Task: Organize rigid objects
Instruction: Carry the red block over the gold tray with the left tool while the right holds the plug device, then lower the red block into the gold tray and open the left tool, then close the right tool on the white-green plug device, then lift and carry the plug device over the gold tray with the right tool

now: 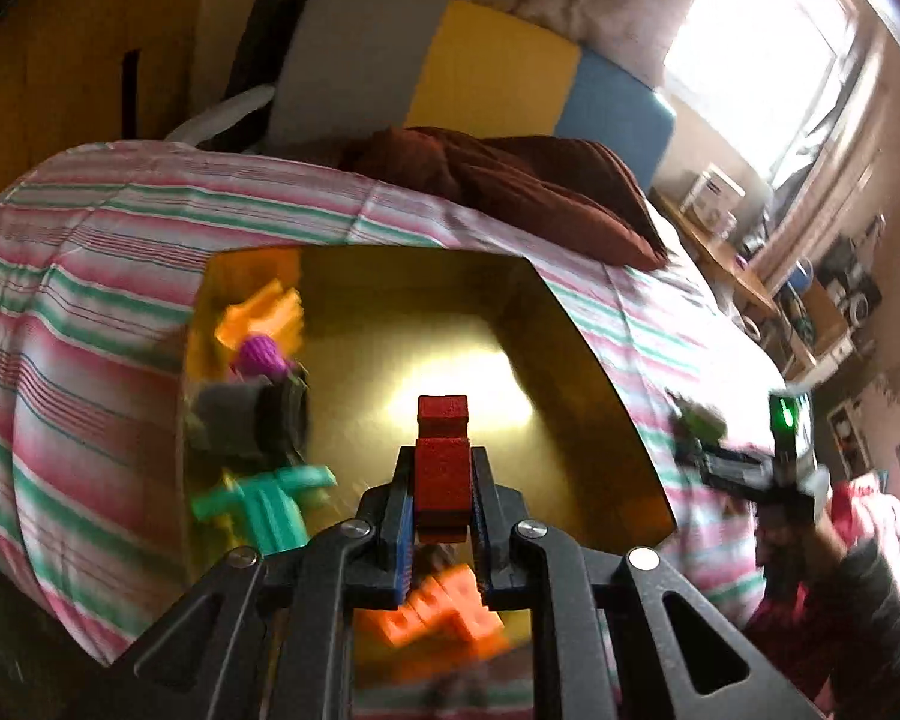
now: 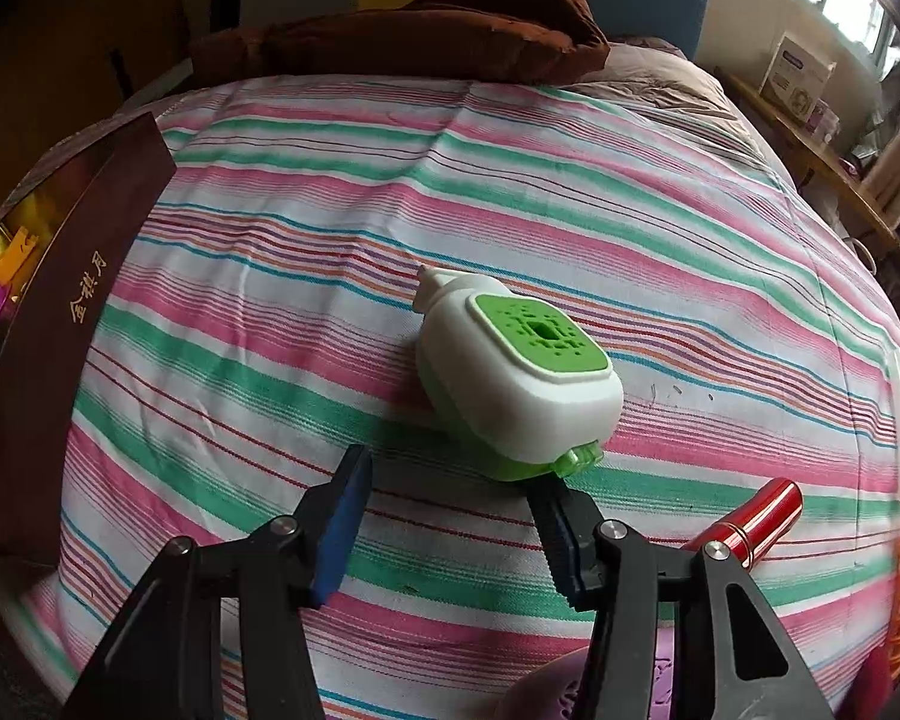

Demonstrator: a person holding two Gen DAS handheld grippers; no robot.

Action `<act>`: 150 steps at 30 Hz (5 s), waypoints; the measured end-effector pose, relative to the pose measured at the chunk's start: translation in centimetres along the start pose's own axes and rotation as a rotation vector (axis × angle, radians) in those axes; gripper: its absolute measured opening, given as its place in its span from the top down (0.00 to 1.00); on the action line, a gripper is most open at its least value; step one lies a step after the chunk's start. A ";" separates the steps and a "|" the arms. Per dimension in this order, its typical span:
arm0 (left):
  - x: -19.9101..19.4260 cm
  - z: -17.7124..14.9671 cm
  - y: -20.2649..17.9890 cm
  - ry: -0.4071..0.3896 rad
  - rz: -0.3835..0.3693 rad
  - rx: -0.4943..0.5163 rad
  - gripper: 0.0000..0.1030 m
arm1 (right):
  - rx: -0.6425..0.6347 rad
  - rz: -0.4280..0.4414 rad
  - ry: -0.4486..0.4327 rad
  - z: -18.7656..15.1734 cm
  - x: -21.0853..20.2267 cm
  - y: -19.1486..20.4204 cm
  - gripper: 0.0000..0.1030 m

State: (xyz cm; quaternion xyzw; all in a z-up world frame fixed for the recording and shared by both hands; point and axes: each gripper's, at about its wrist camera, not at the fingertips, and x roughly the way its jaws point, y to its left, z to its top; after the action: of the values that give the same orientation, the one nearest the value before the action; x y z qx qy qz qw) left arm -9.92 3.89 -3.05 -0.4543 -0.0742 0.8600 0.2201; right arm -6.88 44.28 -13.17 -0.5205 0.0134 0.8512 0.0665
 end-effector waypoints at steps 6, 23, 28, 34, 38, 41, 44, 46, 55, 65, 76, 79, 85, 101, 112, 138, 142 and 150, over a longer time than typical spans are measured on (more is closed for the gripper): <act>3.7 4.3 1.2 0.063 -0.018 -0.012 0.86 | -0.006 -0.001 0.002 0.2 0.0 0.0 0.49; 15.0 10.1 5.4 0.222 0.159 -0.066 0.81 | -0.012 0.002 0.001 0.3 0.2 0.1 0.50; 13.3 9.8 5.2 0.190 0.157 -0.048 0.78 | -0.011 0.000 0.000 0.4 0.3 0.1 0.50; 6.9 7.7 2.0 0.015 0.238 0.094 0.76 | -0.014 -0.007 -0.006 0.4 0.4 0.2 0.50; 2.8 4.9 0.3 -0.077 0.274 0.153 0.76 | -0.019 -0.013 -0.008 0.3 0.3 0.3 0.50; 0.3 2.4 -0.8 -0.124 0.287 0.171 0.75 | -0.021 -0.016 -0.010 0.3 0.3 0.3 0.50; -1.1 0.9 -1.3 -0.143 0.292 0.167 0.76 | -0.024 -0.019 -0.011 0.2 0.2 0.3 0.51; -1.9 -0.1 -1.6 -0.153 0.299 0.174 0.75 | -0.025 -0.021 -0.015 0.2 0.2 0.3 0.51; -4.2 -3.3 -2.3 -0.162 0.304 0.187 0.75 | -0.047 -0.033 -0.025 0.1 0.0 0.9 0.59; -4.2 -4.5 -1.1 -0.127 0.340 0.164 0.75 | -0.030 0.000 -0.024 0.1 -0.2 1.1 0.68; -3.8 -5.0 -0.4 -0.099 0.332 0.136 0.75 | 0.221 0.155 -0.012 0.9 -0.2 -2.4 0.23; -3.5 -5.1 -0.4 -0.093 0.333 0.135 0.75 | 0.280 0.189 -0.051 1.0 -0.9 -3.5 0.18; -3.1 -5.2 -0.5 -0.075 0.323 0.139 0.75 | 0.396 0.224 -0.093 1.4 -1.4 -5.0 0.13; -3.0 -4.9 -1.4 -0.068 0.340 0.171 0.75 | 0.072 0.043 -0.068 3.4 1.0 -0.6 0.49; -2.8 -5.2 -2.1 -0.061 0.344 0.198 0.75 | 0.056 0.030 -0.053 2.9 1.0 -0.3 0.49; -4.9 -6.0 -2.6 -0.105 0.358 0.225 0.75 | 0.049 0.020 -0.035 2.5 1.0 0.2 0.49; -5.2 -6.1 -2.3 -0.113 0.353 0.225 0.75 | 0.087 0.037 -0.003 2.7 0.5 0.2 0.49; -5.9 -6.4 -0.9 -0.132 0.341 0.195 0.75 | 0.119 0.128 -0.106 4.0 -4.1 3.7 0.49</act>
State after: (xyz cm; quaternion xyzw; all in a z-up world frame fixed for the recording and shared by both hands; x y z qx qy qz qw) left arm -1.54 1.66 -2.05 -0.3797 0.0732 0.9158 0.1088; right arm -9.07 40.61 -7.89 -0.4680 0.0936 0.8777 0.0436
